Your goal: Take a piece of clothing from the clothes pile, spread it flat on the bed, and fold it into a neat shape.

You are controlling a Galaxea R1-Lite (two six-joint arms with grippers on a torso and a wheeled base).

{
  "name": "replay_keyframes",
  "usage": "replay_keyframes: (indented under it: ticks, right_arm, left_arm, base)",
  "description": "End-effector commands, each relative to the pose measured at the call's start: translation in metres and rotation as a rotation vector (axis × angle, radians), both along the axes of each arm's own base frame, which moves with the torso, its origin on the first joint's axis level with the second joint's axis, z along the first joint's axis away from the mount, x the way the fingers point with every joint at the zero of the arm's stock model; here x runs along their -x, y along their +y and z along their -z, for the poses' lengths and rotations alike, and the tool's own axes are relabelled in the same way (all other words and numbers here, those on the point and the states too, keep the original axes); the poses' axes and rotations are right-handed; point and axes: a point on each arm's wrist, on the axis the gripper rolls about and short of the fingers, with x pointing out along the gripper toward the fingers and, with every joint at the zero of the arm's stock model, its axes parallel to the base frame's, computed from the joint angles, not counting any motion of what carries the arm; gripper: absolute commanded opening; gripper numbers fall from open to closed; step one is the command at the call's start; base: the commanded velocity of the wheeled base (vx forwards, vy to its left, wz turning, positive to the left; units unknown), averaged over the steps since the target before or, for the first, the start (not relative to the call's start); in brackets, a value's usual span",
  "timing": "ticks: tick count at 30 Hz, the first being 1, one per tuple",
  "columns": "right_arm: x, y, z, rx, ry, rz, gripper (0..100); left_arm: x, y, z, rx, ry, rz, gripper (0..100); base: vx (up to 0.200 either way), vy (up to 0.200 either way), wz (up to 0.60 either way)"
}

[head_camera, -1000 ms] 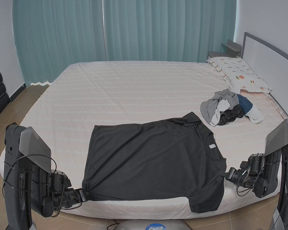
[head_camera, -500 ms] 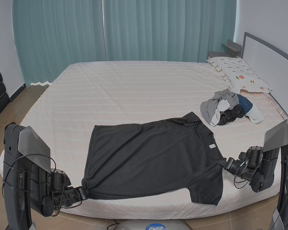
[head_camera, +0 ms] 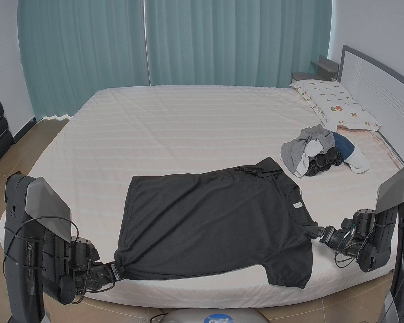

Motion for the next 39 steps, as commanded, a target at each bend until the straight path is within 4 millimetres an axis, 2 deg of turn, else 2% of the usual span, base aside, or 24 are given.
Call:
replay_keyframes:
  ticks: [1,7,15,17,25,26,34,39]
  right_arm:
    - [0.028,-0.002,-0.009,-0.04,0.033,-0.126,100]
    - [0.041,0.006,0.005,0.042,0.069,-0.236,100]
    - [0.042,0.011,0.01,0.069,0.075,-0.27,100]
    - [0.04,0.018,0.015,0.09,0.072,-0.307,100]
    - [0.036,0.02,0.017,0.116,0.067,-0.294,100]
    - [0.036,0.02,0.017,0.116,0.067,-0.294,0]
    - [0.038,0.02,0.017,0.125,0.076,-0.281,0]
    - [0.046,0.016,0.013,0.127,0.095,-0.267,0]
  left_arm:
    - [0.0,0.0,0.0,-0.001,-0.006,0.004,0]
    - [0.0,0.0,0.0,-0.003,-0.007,0.005,0]
    - [0.0,0.0,0.001,-0.005,-0.006,0.005,0]
    - [0.0,0.0,0.001,-0.005,-0.006,0.005,0]
    - [0.0,0.0,0.0,-0.005,-0.007,0.005,0]
    - [0.0,0.0,0.0,-0.005,-0.007,0.005,0]
    - [-0.001,0.0,0.0,0.001,-0.009,0.003,0]
    - [-0.001,0.0,-0.001,0.007,-0.01,0.0,0]
  base:
    - [0.0,0.0,0.0]
    - [0.0,0.0,0.0]
    - [0.0,0.0,0.0]
    - [0.0,0.0,0.0]
    - [0.0,0.0,0.0]
    - [0.0,0.0,0.0]
    - [0.0,0.0,0.0]
    - [0.0,0.0,0.0]
